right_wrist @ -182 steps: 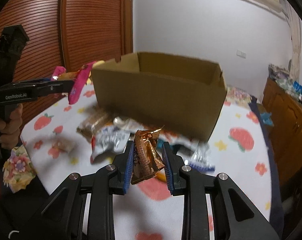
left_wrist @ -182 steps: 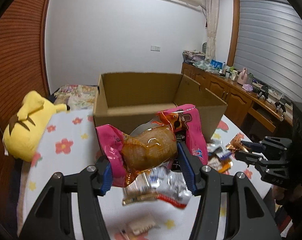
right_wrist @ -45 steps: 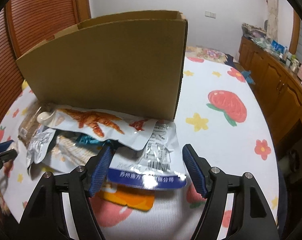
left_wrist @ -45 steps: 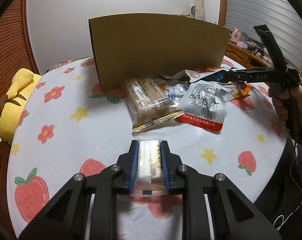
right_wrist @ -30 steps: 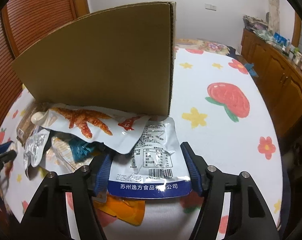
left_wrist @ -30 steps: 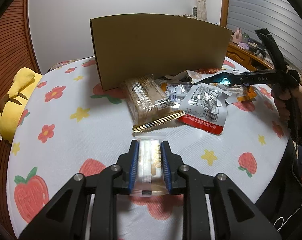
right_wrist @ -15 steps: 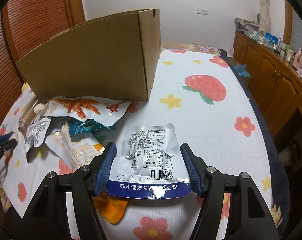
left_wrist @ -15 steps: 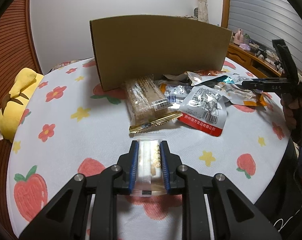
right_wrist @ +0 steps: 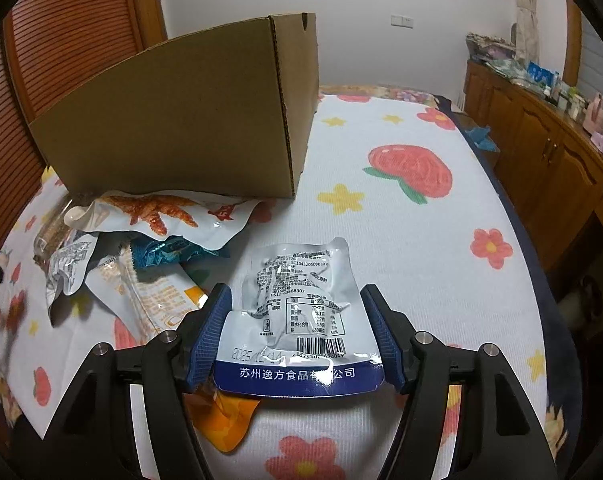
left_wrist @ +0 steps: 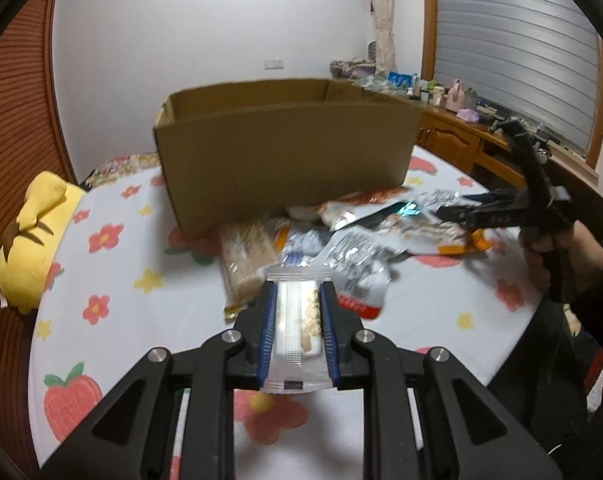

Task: Organize snacks
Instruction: 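Lift both held snacks and carry them over the open box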

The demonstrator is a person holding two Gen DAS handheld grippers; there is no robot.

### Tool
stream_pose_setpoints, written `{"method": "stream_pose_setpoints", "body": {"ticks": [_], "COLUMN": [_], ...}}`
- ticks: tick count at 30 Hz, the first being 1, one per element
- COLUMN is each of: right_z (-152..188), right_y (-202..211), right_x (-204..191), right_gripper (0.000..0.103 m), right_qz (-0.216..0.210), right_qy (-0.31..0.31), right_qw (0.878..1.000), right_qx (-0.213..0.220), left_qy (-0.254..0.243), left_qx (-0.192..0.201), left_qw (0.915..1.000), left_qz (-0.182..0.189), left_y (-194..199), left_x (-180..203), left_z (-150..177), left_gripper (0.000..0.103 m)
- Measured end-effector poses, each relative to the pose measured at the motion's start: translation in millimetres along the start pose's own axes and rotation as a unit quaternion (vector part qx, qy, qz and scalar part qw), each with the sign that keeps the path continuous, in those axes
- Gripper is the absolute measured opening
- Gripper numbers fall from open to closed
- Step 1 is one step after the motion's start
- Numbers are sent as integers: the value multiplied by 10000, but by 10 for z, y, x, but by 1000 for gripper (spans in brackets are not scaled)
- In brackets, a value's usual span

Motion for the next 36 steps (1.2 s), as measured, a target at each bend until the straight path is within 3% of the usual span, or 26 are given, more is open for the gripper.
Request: {"method": "stream_pose_setpoints", "body": {"ticks": [9,15,20,24,36], "right_z": [15,41,39,24,-110], "right_y": [21,136,116,5,-106], "right_x": [-31,-18,-8,-15,-115], "right_gripper": [66,65,65,65,72], "right_qz": [46,183,145,-32,64], "right_qy": [58,19,11,37,461], "right_qw": [9999,9988,9990,10000,9977], "right_qx": [104,456,431,58,-503], "left_qy": [-127,-181,-237,-274,-374], "left_qx": [226,223,241,244,250], "left_qw": [9995,9994,9992,9992,9988], "left_qz": [188,197,194,186,211], "left_y": [87,30,9,1,-16], "left_x": [234,323,367,399,481], "left_z": [-180,-233,-266,-291,-335], "left_gripper": [20,20,20,20,20]}}
Point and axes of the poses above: each gripper's, at about its wrist camera, not at the fingertips, and y roughly against the way its jaws point, x to its right, z to its underside, the point moved 1 cm from there along -y, roughly the way its jaws point, and after that the axes turned 9 degrees about y, right-handed, at the moved point
